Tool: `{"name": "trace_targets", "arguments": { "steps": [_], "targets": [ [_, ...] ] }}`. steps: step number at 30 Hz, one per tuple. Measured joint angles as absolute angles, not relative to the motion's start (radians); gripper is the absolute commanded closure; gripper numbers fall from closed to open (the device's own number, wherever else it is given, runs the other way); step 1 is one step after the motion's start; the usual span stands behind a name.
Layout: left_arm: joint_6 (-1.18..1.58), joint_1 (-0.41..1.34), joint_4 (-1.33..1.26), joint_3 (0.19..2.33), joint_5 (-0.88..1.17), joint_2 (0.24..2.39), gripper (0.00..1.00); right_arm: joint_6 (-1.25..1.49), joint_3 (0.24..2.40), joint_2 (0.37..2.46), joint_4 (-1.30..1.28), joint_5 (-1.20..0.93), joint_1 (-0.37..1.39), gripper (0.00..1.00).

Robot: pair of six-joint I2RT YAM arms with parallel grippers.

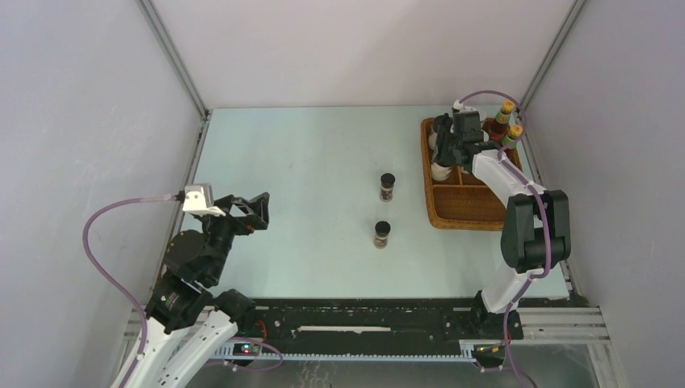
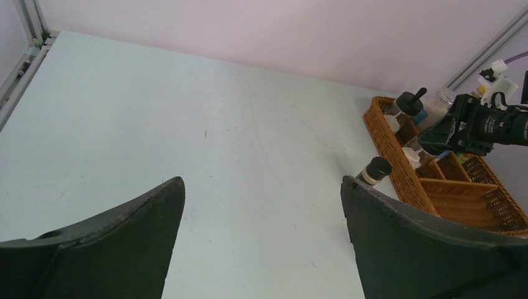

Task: Organize the condiment bottles
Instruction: Place the bottle in the storage box.

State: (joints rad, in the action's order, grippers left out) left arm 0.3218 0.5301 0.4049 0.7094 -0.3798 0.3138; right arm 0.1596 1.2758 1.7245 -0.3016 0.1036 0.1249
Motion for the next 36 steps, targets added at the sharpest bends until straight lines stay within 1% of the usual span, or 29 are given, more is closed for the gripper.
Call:
{"name": "trace_targets", "arguments": {
  "steps": [8, 14, 16, 18, 22, 23, 28, 30, 32, 36],
  "targets": [
    [0.322, 0.53, 0.405, 0.709, -0.379, 0.313, 0.0, 0.16, 1.276, 1.734, -0.301, 0.105, 0.124, 1.0],
    [0.322, 0.53, 0.406, 0.709, -0.379, 0.31, 0.0, 0.162, 1.276, 1.739, -0.294, 0.107, 0.121, 0.83],
    [0.323, 0.53, 0.405, 0.708, -0.379, 0.308, 0.0, 0.163, 1.276, 1.742, -0.289, 0.108, 0.118, 0.73],
    [0.323, 0.53, 0.405, 0.706, -0.379, 0.306, 0.0, 0.164, 1.276, 1.744, -0.286, 0.107, 0.117, 0.61],
    [0.323, 0.53, 0.407, 0.699, -0.379, 0.306, 0.0, 0.165, 1.276, 1.744, -0.284, 0.106, 0.115, 0.43],
    [0.323, 0.53, 0.406, 0.699, -0.379, 0.306, 0.0, 0.167, 1.276, 1.745, -0.282, 0.106, 0.115, 0.4],
    [0.323, 0.53, 0.405, 0.699, -0.379, 0.305, 0.0, 0.167, 1.276, 1.748, -0.273, 0.104, 0.112, 0.3],
    [0.323, 0.53, 0.406, 0.699, -0.379, 0.305, 0.0, 0.167, 1.276, 1.749, -0.27, 0.104, 0.112, 0.28],
    [0.323, 0.53, 0.405, 0.699, -0.379, 0.305, 0.0, 0.167, 1.276, 1.749, -0.268, 0.104, 0.112, 0.25],
    [0.323, 0.53, 0.405, 0.699, -0.379, 0.305, 0.0, 0.167, 1.276, 1.749, -0.263, 0.11, 0.11, 0.23]
  ]
}}
